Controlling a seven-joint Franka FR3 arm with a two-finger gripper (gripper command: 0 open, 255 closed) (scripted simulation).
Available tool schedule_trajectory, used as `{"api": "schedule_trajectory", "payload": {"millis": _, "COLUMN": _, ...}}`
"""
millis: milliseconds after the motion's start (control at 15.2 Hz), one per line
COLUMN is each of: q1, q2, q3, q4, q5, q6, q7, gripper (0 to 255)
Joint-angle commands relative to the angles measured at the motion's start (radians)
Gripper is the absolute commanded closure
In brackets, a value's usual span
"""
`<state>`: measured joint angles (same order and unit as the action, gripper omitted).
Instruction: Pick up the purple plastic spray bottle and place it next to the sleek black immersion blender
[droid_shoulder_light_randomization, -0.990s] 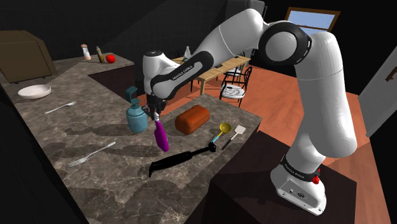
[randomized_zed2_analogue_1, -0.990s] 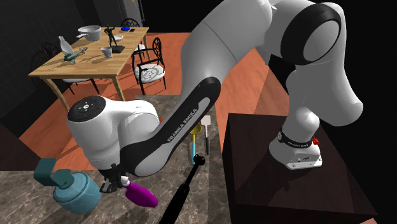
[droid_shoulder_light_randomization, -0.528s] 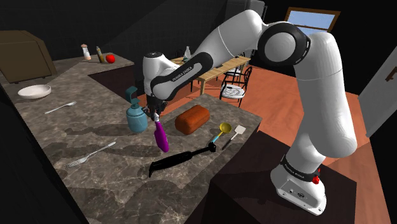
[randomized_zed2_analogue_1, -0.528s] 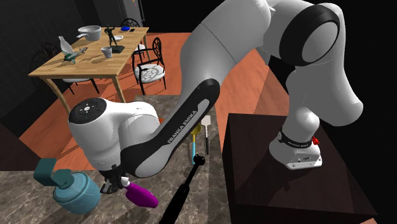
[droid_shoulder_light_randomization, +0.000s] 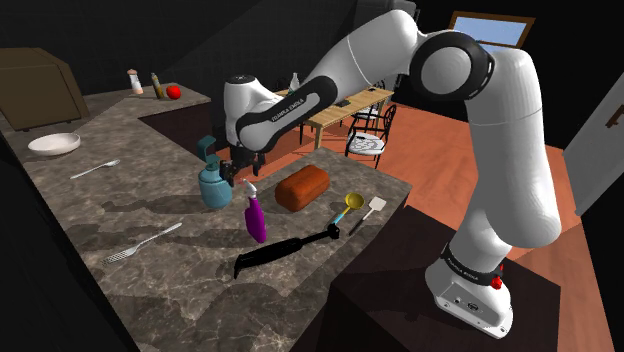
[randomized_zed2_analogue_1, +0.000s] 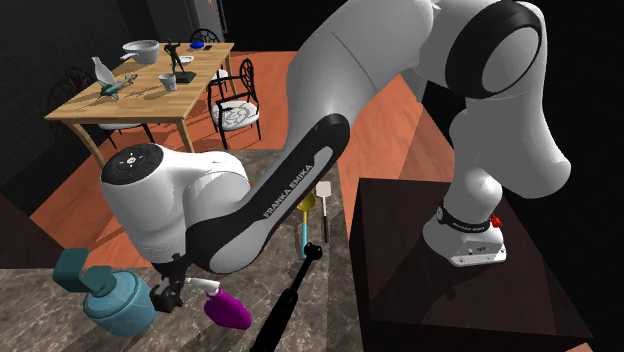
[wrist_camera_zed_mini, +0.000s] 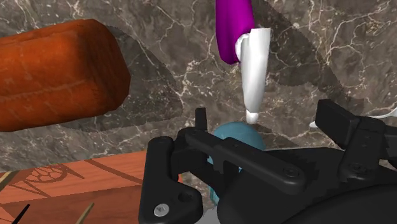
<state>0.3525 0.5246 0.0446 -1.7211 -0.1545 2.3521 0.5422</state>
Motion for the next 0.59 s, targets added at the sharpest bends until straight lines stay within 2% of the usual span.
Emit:
{"api": "schedule_trajectory", "payload": {"millis": 0, "q1": 0.002, "q2": -0.042, "q3": 0.004, "q4": -0.004, "q5": 0.004, "q6": -0.037, "q7": -0.001, "gripper": 0}}
{"api": "schedule_trajectory", "payload": {"millis": 528, "q1": 0.002, "q2": -0.058, "q3": 0.005, "q4": -0.003, "q5": 0.006, "q6": -0.056, "q7": -0.003, "gripper": 0}}
